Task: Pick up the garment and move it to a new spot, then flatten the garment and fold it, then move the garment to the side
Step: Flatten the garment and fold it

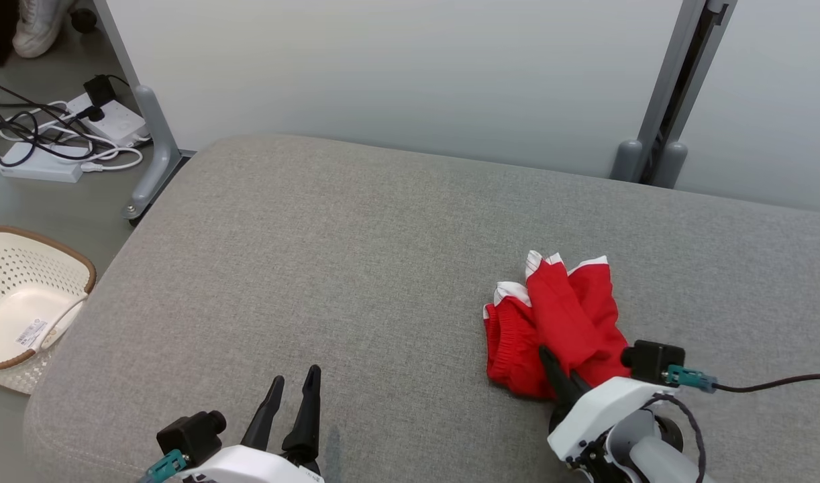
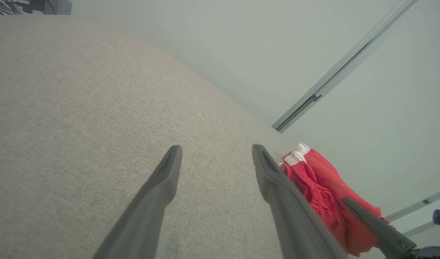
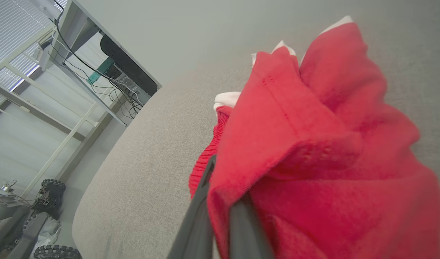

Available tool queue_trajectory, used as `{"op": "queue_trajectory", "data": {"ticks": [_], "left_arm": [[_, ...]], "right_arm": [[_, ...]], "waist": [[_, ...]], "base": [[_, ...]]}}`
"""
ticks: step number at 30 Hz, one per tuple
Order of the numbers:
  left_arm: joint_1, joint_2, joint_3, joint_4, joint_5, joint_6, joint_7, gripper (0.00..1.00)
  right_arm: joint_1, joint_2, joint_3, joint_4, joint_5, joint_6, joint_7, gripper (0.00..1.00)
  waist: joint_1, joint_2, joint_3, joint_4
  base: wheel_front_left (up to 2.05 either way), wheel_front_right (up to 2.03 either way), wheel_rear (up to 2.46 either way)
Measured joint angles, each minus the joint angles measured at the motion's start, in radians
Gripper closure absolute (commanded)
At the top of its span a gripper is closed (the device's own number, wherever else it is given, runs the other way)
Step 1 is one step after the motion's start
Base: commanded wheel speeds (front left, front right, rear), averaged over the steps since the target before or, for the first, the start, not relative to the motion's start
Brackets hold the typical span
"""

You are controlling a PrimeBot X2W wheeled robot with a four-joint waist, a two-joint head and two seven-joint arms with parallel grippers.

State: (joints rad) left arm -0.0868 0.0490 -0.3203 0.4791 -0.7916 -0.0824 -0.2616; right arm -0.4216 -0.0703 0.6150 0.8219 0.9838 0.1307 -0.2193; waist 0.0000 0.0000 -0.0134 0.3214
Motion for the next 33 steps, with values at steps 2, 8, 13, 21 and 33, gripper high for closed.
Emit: {"op": "queue_trajectory", "data": {"ticks": [2, 8, 13, 21, 33], "left_arm": [[0.000, 0.000, 0.000, 0.000, 0.000, 0.000, 0.000, 0.00], [-0.002, 0.000, -0.001, 0.001, -0.002, 0.004, 0.000, 0.00], [-0.002, 0.000, -0.001, 0.004, -0.007, 0.005, 0.000, 0.00], [-0.004, 0.000, -0.003, 0.006, -0.011, 0.009, 0.000, 0.00], [-0.020, 0.000, 0.037, 0.022, 0.002, 0.006, 0.000, 0.00]], "right_arm": [[-0.005, 0.003, 0.014, 0.007, -0.015, 0.000, -0.001, 0.74], [-0.036, 0.004, 0.046, 0.030, -0.113, 0.000, -0.028, 0.00], [-0.056, -0.002, 0.077, 0.040, -0.238, 0.000, -0.037, 0.00], [-0.071, -0.001, 0.093, 0.029, -0.492, 0.000, -0.042, 0.00], [-0.076, -0.003, 0.155, 0.099, -0.881, 0.000, -0.037, 0.00]], "waist": [[0.0001, 0.0000, 0.005, 0.002], [0.0000, 0.0000, 0.020, 0.008], [0.0000, 0.0000, 0.025, 0.009], [0.0000, 0.0000, 0.024, 0.007], [0.0000, 0.0000, 0.026, 0.010]], "base": [[0.00, 0.00, 0.00], [0.00, 0.00, 0.00], [0.00, 0.00, 0.00], [0.00, 0.00, 0.00], [0.00, 0.00, 0.00]]}}
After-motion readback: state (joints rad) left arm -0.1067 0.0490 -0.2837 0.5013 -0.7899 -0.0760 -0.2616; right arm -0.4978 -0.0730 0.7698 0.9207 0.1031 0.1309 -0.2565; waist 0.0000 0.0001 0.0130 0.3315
